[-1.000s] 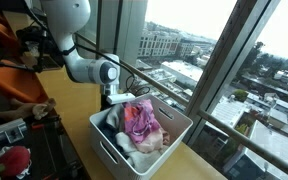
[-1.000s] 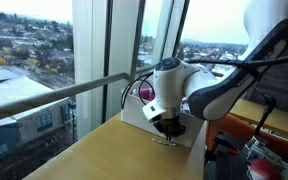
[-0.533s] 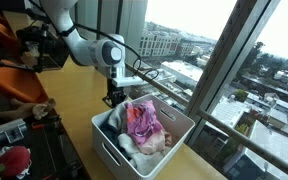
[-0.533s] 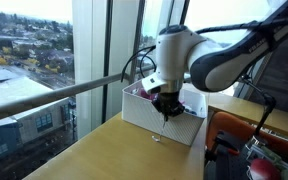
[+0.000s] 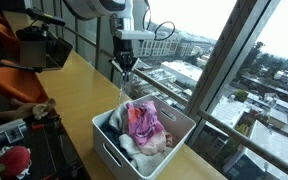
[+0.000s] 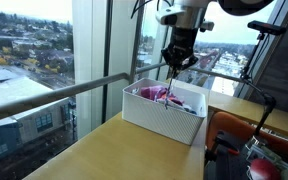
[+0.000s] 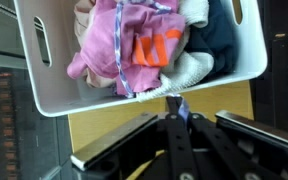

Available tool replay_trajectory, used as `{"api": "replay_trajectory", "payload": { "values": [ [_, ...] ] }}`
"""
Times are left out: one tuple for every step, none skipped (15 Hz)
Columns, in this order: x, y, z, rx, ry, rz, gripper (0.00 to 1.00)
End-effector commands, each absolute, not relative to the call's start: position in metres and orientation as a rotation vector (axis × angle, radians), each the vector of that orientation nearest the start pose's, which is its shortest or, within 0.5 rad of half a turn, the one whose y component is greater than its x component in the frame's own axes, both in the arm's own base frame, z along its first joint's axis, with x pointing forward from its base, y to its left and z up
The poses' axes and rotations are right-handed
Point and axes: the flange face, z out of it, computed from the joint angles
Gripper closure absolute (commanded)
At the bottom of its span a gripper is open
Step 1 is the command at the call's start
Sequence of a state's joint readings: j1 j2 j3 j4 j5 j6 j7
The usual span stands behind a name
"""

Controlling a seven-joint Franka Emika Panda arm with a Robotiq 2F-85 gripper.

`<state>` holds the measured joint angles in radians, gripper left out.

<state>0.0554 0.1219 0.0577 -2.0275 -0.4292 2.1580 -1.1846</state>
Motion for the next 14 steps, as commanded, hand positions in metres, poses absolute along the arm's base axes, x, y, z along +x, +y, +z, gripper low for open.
{"api": "replay_trajectory", "payload": {
  "values": [
    [0.566, 0.042, 0.422, -2.497, -2.352, 0.277, 1.0],
    [0.565, 0.037, 0.418, -2.51, -2.342, 0.283, 1.0],
    [0.567, 0.031, 0.411, -2.525, -2.333, 0.296, 1.0],
    [0.567, 0.025, 0.402, -2.525, -2.32, 0.308, 1.0],
    [0.568, 0.015, 0.391, -2.525, -2.294, 0.323, 1.0],
    [0.57, 0.006, 0.379, -2.535, -2.263, 0.339, 1.0],
    [0.571, -0.002, 0.37, -2.54, -2.237, 0.354, 1.0],
    [0.573, -0.01, 0.36, -2.547, -2.215, 0.371, 1.0],
    [0.573, -0.018, 0.349, -2.553, -2.195, 0.392, 1.0],
    [0.575, -0.024, 0.341, -2.558, -2.176, 0.405, 1.0],
    [0.576, -0.03, 0.332, -2.56, -2.157, 0.418, 1.0],
    [0.577, -0.035, 0.325, -2.565, -2.141, 0.426, 1.0],
    [0.578, -0.04, 0.319, -2.568, -2.126, 0.434, 1.0],
    [0.58, -0.043, 0.315, -2.57, -2.113, 0.442, 1.0]
  ]
}}
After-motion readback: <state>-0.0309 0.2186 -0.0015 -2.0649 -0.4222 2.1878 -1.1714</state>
